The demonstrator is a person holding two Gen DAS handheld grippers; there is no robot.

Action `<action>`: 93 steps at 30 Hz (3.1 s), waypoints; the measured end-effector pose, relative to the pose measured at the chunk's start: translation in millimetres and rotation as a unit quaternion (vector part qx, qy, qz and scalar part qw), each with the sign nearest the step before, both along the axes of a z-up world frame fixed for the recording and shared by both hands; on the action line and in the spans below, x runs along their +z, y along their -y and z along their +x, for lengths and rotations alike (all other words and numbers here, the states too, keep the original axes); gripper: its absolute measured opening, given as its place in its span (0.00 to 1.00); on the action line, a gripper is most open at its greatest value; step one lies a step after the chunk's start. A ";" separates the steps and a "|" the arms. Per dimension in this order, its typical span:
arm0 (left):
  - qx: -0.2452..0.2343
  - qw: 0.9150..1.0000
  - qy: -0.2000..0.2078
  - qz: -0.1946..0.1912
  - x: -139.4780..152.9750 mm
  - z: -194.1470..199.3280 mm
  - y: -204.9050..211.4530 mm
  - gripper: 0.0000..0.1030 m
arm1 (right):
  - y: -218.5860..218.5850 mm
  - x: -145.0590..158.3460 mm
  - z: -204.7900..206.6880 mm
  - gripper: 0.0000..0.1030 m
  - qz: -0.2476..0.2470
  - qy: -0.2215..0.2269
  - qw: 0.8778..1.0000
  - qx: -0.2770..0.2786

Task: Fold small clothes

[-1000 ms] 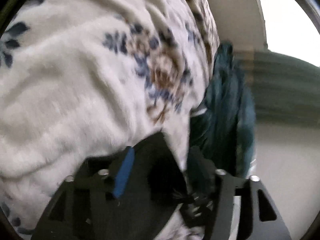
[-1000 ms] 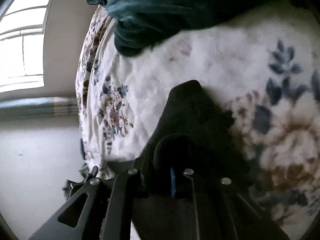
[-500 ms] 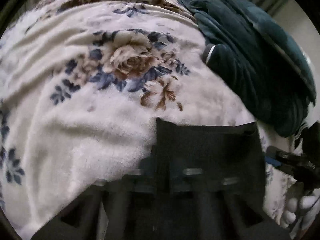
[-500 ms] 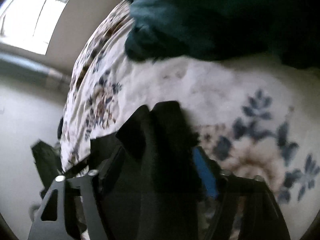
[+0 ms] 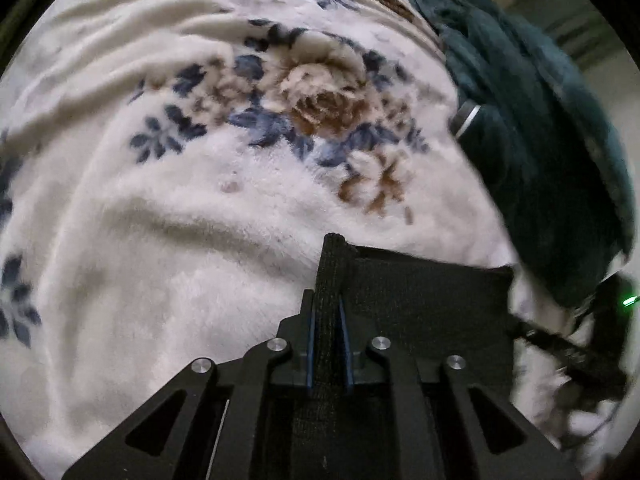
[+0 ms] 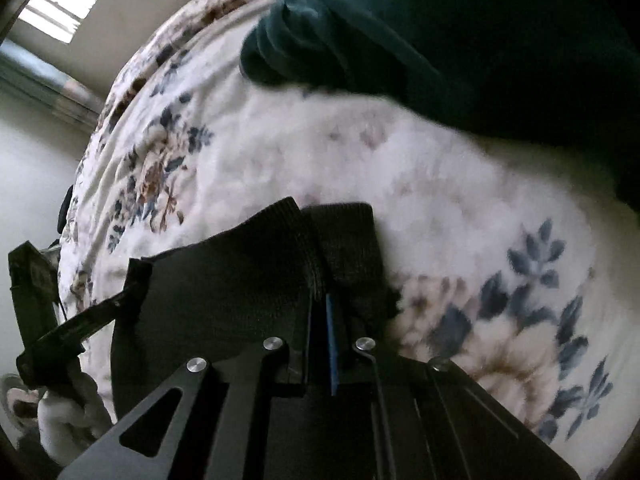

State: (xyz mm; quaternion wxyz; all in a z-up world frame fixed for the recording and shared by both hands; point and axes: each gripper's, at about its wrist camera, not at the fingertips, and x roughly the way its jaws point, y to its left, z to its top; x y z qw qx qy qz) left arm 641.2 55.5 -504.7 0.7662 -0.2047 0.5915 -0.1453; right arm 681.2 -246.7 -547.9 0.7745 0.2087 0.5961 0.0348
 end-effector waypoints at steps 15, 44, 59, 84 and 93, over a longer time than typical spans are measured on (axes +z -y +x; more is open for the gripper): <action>-0.034 0.997 0.050 0.049 24.0 -44.7 5.6 0.07 | 6.2 2.6 -49.1 0.06 0.065 -0.018 0.997 -0.037; 0.056 0.970 -0.087 -0.219 -62.9 -48.8 -57.7 0.22 | 39.3 -34.6 -73.0 0.23 0.190 -0.057 0.974 -0.112; 0.096 0.982 -0.012 -0.164 26.0 -147.3 -64.6 0.78 | 50.7 22.6 -109.9 0.77 0.131 -0.042 0.988 -0.065; 0.287 0.933 -0.081 -0.201 -47.8 -244.1 16.6 0.87 | 37.5 -51.8 -16.0 0.88 0.193 -0.054 0.980 0.008; 0.313 0.927 -0.026 -0.206 -31.5 -223.4 6.4 0.36 | 35.5 -58.9 -34.3 0.26 0.201 -0.046 0.979 -0.006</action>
